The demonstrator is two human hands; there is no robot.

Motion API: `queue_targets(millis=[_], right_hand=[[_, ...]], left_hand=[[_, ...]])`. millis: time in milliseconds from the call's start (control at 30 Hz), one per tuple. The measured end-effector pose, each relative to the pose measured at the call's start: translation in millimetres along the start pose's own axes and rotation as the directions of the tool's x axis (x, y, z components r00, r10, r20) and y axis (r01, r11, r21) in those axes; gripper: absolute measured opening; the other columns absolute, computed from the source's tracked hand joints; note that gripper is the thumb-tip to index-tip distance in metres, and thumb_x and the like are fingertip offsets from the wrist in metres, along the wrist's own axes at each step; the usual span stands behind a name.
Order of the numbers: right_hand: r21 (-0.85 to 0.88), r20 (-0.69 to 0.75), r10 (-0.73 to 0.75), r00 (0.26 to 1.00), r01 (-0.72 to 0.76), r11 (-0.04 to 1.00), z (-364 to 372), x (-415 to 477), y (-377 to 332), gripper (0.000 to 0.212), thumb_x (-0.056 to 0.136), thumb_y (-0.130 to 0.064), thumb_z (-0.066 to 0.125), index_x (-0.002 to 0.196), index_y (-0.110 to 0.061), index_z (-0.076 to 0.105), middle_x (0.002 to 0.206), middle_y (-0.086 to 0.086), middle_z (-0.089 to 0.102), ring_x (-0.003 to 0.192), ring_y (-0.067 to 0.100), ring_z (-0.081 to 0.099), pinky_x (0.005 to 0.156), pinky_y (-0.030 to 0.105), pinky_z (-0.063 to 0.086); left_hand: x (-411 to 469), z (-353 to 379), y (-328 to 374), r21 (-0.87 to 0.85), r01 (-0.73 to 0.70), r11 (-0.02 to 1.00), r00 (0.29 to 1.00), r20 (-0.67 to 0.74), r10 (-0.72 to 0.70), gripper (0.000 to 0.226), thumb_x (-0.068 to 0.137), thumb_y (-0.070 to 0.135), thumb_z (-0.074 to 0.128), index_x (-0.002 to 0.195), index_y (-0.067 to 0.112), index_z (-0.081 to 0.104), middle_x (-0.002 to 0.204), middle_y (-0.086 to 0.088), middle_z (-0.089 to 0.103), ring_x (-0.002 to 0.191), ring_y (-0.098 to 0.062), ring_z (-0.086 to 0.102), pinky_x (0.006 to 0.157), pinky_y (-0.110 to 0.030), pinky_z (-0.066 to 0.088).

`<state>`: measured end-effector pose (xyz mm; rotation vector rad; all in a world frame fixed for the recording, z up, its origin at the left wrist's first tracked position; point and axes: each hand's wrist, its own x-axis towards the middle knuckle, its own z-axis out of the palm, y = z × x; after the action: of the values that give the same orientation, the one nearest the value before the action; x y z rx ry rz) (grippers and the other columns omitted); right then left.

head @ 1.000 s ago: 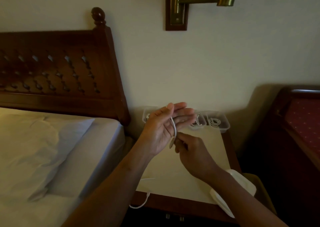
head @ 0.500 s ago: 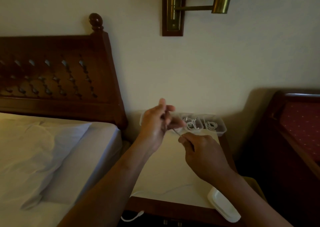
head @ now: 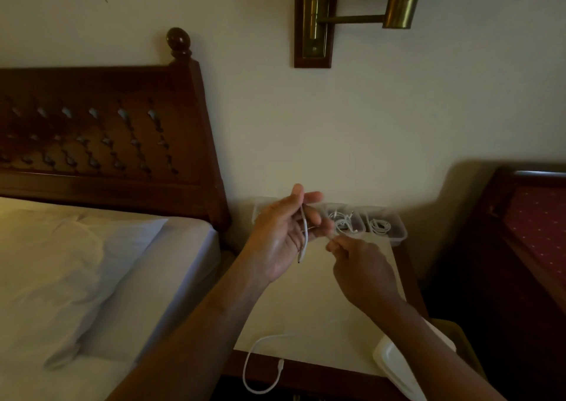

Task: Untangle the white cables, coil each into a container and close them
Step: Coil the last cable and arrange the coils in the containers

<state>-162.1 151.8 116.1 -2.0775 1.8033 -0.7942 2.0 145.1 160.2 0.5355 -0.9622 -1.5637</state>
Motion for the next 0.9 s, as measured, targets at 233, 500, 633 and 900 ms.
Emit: queue_targets(millis=[233, 500, 633, 900], right_hand=[[-0.158, -0.036, -0.332, 0.943, 0.323, 0.933, -20, -28, -21, 0.022, 0.101, -0.034, 0.047, 0.097, -0.031, 0.068, 0.079, -0.009, 0.069, 0.060, 0.012, 0.060, 0.056, 0.034, 0.052], [-0.240, -0.306, -0.612, 0.729, 0.563, 0.791, -62, 1, -1, 0.015, 0.094, -0.033, 0.070, 0.082, -0.025, 0.075, 0.081, -0.006, 0.068, 0.058, 0.016, 0.063, 0.045, 0.030, 0.045], [-0.175, -0.418, -0.668, 0.616, 0.667, 0.724, -66, 16, 3, 0.019, 0.099, -0.032, 0.067, 0.085, -0.025, 0.078, 0.087, -0.006, 0.067, 0.067, 0.007, 0.064, 0.054, 0.017, 0.042], [0.562, -0.412, -0.228, 0.882, 0.444, 0.698, -33, 3, -25, 0.030, 0.096, 0.000, 0.065, 0.094, -0.029, 0.074, 0.086, -0.008, 0.073, 0.082, 0.009, 0.070, 0.073, 0.026, 0.055]], left_hand=[[12, -1, -19, 0.521, -0.141, 0.842, 0.987, 0.005, 0.162, 0.019, 0.109, 0.006, 0.046, 0.111, -0.007, 0.060, 0.078, -0.016, 0.063, 0.092, -0.038, 0.074, 0.090, -0.047, 0.061], [2, -6, -11, 0.665, -0.044, 0.746, 0.987, 0.146, -0.072, 0.032, 0.112, 0.016, 0.038, 0.097, 0.006, 0.065, 0.063, -0.012, 0.059, 0.049, -0.023, 0.045, 0.050, -0.034, 0.037], [-2, -5, -4, 0.504, 0.059, 0.862, 0.935, 0.274, -0.224, 0.042, 0.112, 0.026, 0.036, 0.100, 0.006, 0.070, 0.054, -0.005, 0.035, 0.048, -0.014, 0.020, 0.050, -0.029, 0.021], [-17, 15, 1, -0.032, 0.124, 0.992, 0.935, 0.338, -0.106, 0.026, 0.104, 0.015, 0.045, 0.094, 0.002, 0.065, 0.058, -0.003, 0.053, 0.041, -0.008, 0.042, 0.043, -0.022, 0.037]])
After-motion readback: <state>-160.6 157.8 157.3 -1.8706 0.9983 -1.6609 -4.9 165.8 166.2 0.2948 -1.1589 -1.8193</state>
